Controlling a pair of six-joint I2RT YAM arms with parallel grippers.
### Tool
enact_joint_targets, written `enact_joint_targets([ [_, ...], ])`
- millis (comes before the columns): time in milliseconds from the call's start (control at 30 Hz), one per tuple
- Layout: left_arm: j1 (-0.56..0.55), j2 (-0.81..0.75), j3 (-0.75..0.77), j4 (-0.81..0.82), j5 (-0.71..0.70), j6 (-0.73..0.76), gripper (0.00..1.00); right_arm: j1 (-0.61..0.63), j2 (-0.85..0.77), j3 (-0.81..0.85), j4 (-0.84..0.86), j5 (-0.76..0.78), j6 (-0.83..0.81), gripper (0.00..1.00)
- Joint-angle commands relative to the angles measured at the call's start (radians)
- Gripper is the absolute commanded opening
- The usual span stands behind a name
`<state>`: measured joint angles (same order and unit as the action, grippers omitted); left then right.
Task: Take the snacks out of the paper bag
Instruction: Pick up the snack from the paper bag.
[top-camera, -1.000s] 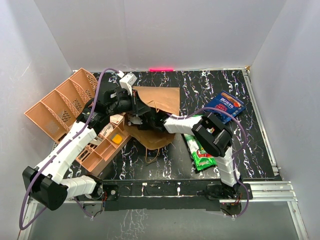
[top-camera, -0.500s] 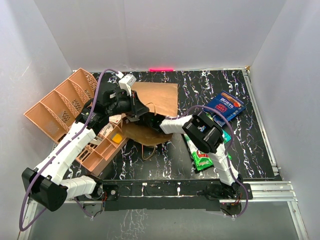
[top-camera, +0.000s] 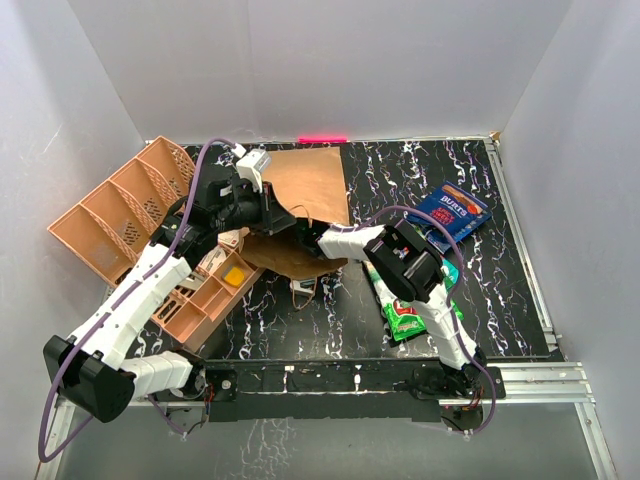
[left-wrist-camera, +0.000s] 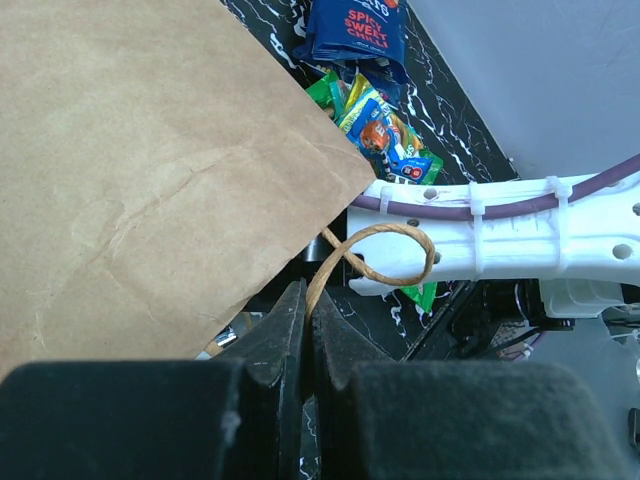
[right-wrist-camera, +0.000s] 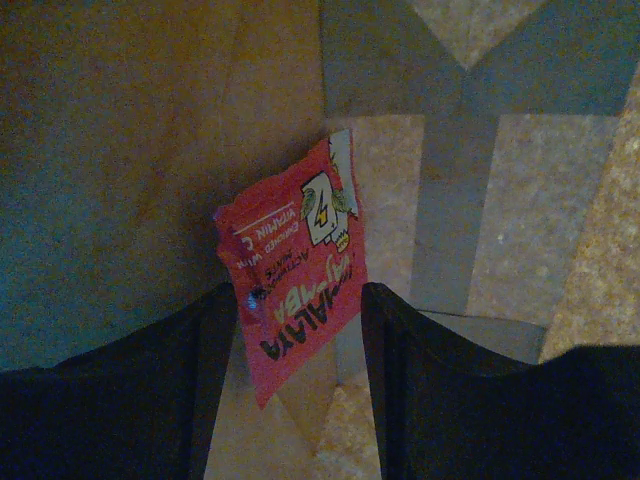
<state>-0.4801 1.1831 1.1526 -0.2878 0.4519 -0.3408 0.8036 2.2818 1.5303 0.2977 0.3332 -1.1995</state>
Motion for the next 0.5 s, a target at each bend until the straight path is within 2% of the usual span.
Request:
enact_joint_targets([
  [0, 0.000, -0.010, 0.060, -0.004, 0.013, -0.006, 0.00, -0.009, 0.013, 0.061, 0.067, 0.018, -0.039, 0.55],
  [100, 0.000, -0.011, 0.070, -0.008, 0.024, -0.014, 0.00, -0.011, 0.018, 0.053, 0.108, 0.024, -0.045, 0.48],
  [300, 0.000, -0.017, 0.074, -0.011, 0.041, -0.034, 0.00, -0.019, 0.057, 0.095, 0.129, 0.029, -0.065, 0.49],
  [467, 0.001, -0.023, 0.072, -0.014, 0.040, -0.049, 0.00, -0.036, 0.086, 0.123, 0.167, 0.018, -0.083, 0.45],
])
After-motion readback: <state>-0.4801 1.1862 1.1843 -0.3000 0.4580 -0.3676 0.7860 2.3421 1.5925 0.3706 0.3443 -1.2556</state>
